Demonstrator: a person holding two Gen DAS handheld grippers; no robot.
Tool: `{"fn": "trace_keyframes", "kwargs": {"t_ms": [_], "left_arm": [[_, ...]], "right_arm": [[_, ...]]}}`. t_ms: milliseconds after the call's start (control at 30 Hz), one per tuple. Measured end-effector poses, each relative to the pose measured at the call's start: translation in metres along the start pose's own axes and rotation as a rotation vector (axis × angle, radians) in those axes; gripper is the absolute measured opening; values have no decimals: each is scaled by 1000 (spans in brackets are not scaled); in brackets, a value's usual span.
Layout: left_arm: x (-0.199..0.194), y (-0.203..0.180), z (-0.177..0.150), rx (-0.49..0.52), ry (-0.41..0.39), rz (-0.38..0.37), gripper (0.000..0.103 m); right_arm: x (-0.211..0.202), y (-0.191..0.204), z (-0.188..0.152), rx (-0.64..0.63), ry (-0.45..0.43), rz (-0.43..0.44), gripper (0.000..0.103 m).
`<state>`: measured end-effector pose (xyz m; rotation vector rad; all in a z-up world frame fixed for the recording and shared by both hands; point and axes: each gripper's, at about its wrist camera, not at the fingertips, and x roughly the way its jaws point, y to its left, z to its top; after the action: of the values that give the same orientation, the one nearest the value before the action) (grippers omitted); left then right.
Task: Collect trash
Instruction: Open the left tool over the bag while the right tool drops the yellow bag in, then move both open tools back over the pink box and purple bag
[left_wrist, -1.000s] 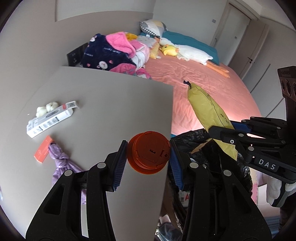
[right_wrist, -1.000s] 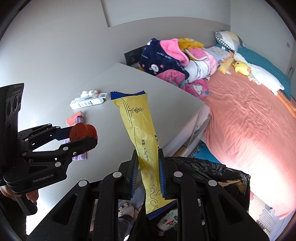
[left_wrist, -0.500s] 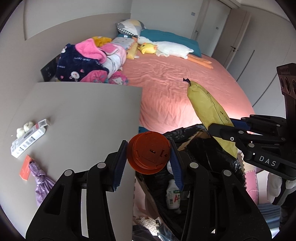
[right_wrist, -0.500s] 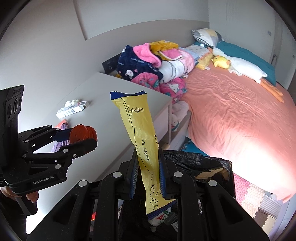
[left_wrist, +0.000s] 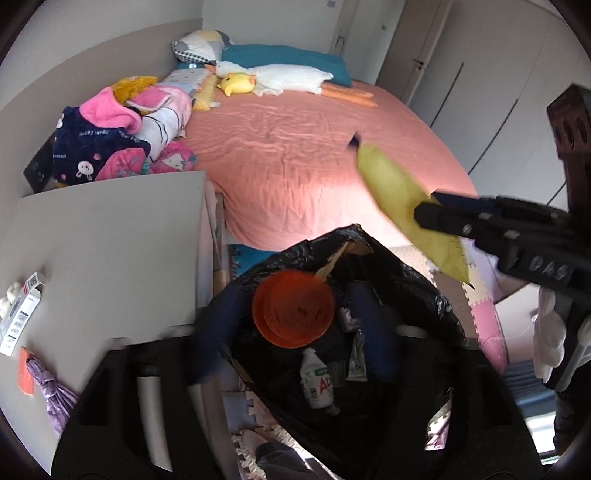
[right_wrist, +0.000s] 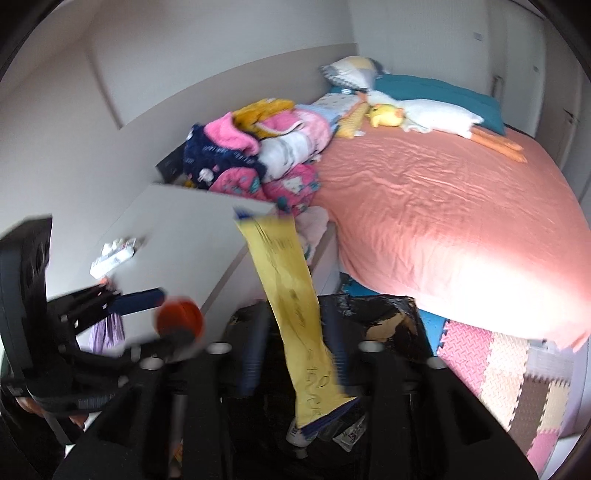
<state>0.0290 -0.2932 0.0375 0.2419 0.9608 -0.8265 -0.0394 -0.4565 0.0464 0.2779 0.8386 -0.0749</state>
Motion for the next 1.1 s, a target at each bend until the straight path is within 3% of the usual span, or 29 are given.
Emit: {"fn": "trace_keyframes", "kwargs": {"t_ms": [33, 67, 200, 433, 733, 1100], "left_arm": [[-2, -4, 1, 10, -17, 21, 97], [-2, -9, 1, 24, -24, 17, 97], [-2, -15, 3, 31, -30, -23, 97], [-2, -16, 3, 7, -32, -58, 97], [-4, -3, -3, -24, -28, -27, 97], [-12, 39, -21, -122, -24, 45, 97]], "right_arm": [[-6, -6, 0, 26, -24, -14, 67], [-13, -10, 0, 46, -51, -40, 71], [-27, -21, -1, 61, -84, -86, 71], [-26, -24, -6, 57, -72, -89, 71], [-16, -5, -3, 16, -57, -55, 71], [11, 36, 8, -69, -19, 0, 71]]}}
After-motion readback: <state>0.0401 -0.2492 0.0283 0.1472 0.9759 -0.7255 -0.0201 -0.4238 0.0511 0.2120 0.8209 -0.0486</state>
